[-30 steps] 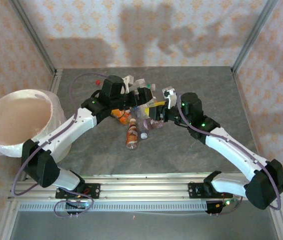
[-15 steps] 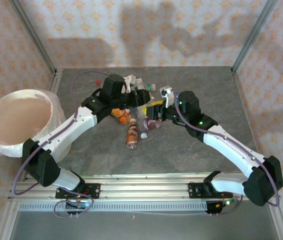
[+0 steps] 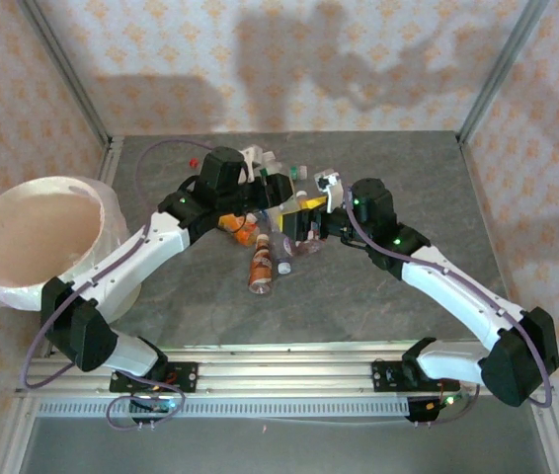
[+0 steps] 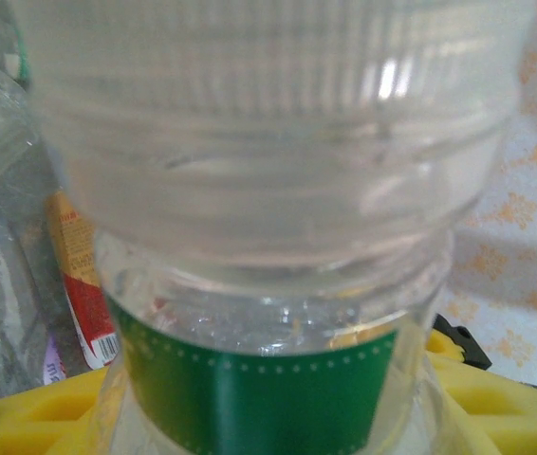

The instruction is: Put the plastic bottles in the bin

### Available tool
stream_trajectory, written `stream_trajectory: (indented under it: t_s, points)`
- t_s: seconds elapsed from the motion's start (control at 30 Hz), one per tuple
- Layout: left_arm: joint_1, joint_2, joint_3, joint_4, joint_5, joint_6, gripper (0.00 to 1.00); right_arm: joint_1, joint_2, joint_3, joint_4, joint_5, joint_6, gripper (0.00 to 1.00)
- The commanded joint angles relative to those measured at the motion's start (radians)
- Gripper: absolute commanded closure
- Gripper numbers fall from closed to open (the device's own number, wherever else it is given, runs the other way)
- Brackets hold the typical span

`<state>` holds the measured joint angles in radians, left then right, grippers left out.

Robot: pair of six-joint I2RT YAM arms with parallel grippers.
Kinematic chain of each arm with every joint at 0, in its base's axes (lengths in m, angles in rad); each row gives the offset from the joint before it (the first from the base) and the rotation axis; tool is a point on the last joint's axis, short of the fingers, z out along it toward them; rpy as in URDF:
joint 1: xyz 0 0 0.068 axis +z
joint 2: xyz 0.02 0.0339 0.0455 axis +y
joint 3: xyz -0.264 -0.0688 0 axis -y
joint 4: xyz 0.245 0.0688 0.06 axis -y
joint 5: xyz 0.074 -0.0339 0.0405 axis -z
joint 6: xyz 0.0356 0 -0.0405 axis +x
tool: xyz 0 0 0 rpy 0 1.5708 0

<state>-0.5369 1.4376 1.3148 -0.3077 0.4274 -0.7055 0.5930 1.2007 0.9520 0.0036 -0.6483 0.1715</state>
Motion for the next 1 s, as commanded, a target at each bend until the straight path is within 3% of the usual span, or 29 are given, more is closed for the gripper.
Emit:
stream_trajectory:
  t_s: [0.0, 0.43, 0.77, 0.97]
  points:
    - [-0.007, -0.070, -0.003, -0.033, -0.100, 0.029, 0.40, 0.004, -0.058, 0.005, 0.030, 0.055, -0.011, 0.01]
    - [0.038, -0.259, 0.171, -0.432, -0.600, 0.220, 0.41, 0.004, -0.172, -0.085, 0.000, 0.475, -0.008, 0.01]
    - [0.068, -0.348, 0.309, -0.574, -0.945, 0.385, 0.41, 0.005, -0.160, -0.079, -0.002, 0.518, -0.004, 0.01]
    - [0.139, -0.374, 0.375, -0.620, -1.142, 0.439, 0.41, 0.004, -0.142, -0.069, 0.003, 0.507, 0.001, 0.01]
